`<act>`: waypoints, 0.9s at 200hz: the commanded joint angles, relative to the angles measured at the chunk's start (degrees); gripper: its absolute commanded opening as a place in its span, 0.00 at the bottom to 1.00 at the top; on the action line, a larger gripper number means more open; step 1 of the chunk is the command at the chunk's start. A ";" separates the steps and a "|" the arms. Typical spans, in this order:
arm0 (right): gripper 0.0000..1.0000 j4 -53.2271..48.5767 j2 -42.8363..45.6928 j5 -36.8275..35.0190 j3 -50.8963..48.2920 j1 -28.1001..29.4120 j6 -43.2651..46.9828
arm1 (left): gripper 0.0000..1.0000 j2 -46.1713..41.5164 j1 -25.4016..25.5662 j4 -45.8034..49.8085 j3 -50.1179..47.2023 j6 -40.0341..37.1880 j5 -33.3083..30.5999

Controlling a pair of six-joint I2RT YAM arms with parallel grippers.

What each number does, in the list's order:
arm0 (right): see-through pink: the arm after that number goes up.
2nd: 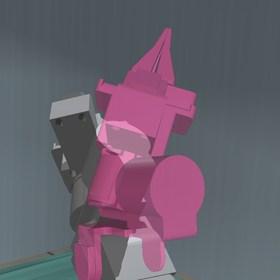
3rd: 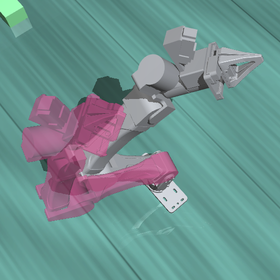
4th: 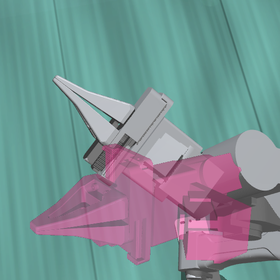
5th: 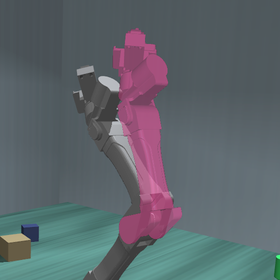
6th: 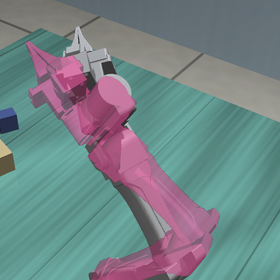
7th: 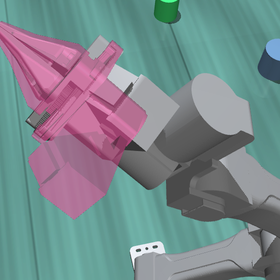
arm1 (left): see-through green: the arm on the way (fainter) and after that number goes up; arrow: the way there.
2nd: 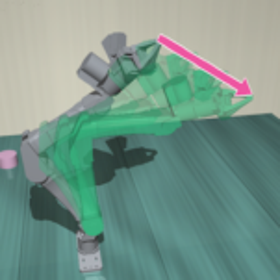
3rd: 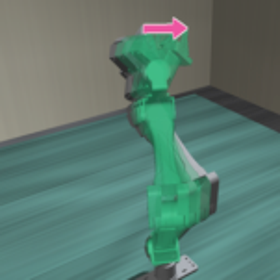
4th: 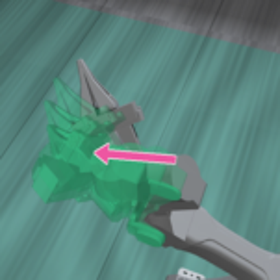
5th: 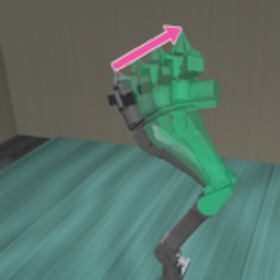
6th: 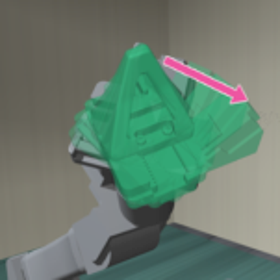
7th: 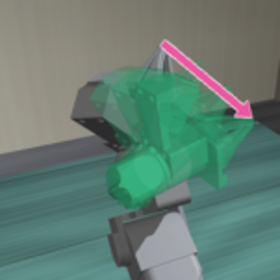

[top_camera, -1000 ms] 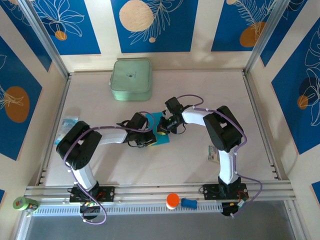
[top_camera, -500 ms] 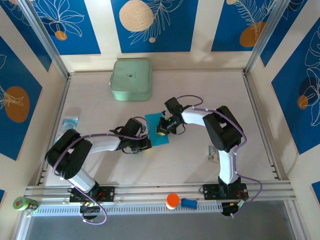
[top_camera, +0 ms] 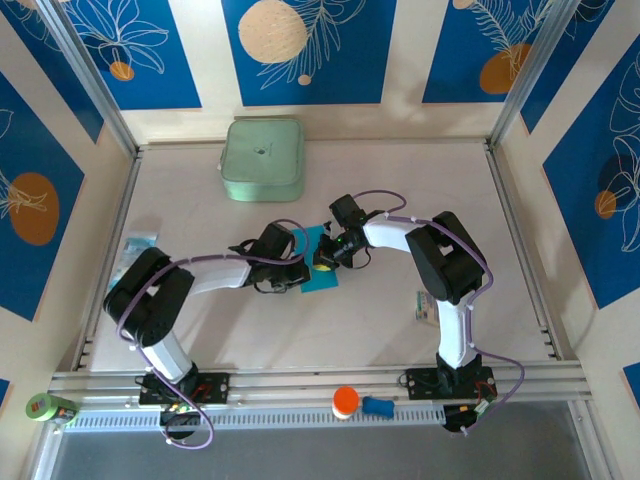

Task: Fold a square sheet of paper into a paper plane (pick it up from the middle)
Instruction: Fold the triangle a second time at the center of the table.

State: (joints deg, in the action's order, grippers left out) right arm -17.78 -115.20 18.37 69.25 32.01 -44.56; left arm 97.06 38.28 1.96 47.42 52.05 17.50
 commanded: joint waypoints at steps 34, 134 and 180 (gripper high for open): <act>0.00 -3.31 -2.25 -2.35 -0.62 -0.61 0.05 | 0.05 2.26 0.41 5.91 0.36 0.64 -2.06; 0.00 -1.91 2.65 0.21 -0.01 2.70 5.68 | 0.04 4.60 0.45 9.79 1.10 0.84 -2.56; 0.00 -0.82 1.20 1.23 -1.39 2.82 4.47 | 0.04 4.37 0.50 9.11 0.48 1.43 -2.71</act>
State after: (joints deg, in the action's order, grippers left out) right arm -18.22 -112.46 18.28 68.88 35.03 -39.44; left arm 98.98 38.28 6.50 49.19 52.60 16.64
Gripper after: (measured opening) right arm 0.042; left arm 0.055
